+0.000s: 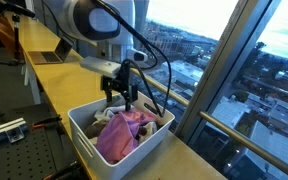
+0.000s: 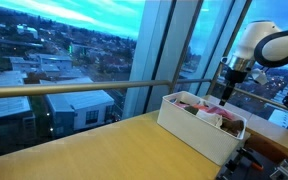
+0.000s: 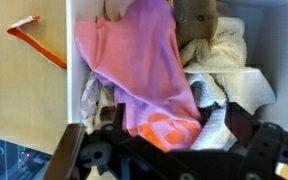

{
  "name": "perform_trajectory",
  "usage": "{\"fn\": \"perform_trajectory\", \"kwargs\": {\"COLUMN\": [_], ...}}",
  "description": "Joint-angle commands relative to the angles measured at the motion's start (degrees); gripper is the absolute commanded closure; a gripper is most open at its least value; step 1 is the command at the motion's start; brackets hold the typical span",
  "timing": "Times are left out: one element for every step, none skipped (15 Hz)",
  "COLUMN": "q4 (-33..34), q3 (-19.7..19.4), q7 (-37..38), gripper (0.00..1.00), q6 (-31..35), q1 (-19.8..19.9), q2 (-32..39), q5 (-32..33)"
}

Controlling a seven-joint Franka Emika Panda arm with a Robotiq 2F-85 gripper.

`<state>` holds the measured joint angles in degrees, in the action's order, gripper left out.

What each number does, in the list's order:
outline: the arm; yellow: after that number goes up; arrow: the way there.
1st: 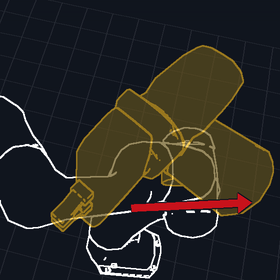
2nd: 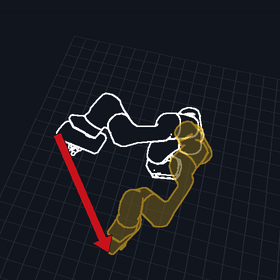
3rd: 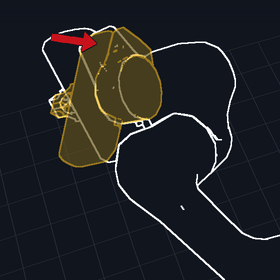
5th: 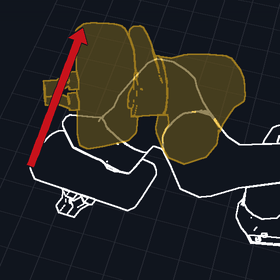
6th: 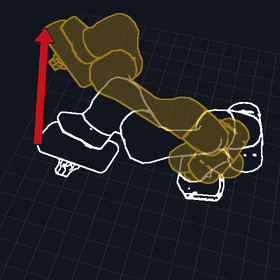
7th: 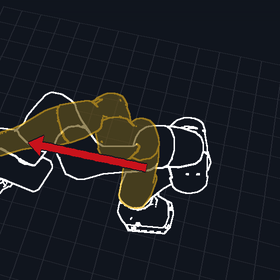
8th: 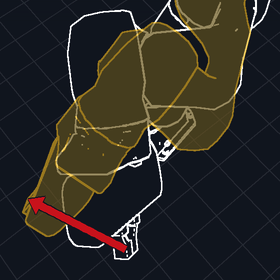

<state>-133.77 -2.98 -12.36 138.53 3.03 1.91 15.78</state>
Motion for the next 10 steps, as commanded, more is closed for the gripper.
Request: {"fn": "perform_trajectory", "kwargs": {"q4": [3.3, 4.1, 4.9, 5.7, 6.6, 7.9, 9.2, 10.8, 12.3, 13.6], "q3": [0.1, 0.4, 0.8, 1.2, 1.5, 1.9, 2.1, 2.3, 2.5, 2.4], "q7": [-4.2, -5.0, -5.8, -6.7, -7.4, -8.6, -9.6, -10.6, -11.1, -11.1], "gripper": [0.00, 0.00, 0.00, 0.00, 0.00, 0.00, 0.00, 0.00, 0.00, 0.00], "q6": [4.4, 5.4, 6.2, 7.0, 7.5, 7.8, 8.0, 7.3, 6.4, 5.5], "q1": [0.5, 0.6, 0.8, 1.1, 1.4, 1.9, 2.5, 3.1, 3.5, 3.6], "q2": [8.1, 10.4, 12.9, 15.7, 18.2, 21.4, 24.1, 26.7, 28.8, 30.3], "q5": [-3.0, -4.0, -5.1, -6.1, -6.9, -7.8, -8.4, -8.8, -8.8, -8.2]}}
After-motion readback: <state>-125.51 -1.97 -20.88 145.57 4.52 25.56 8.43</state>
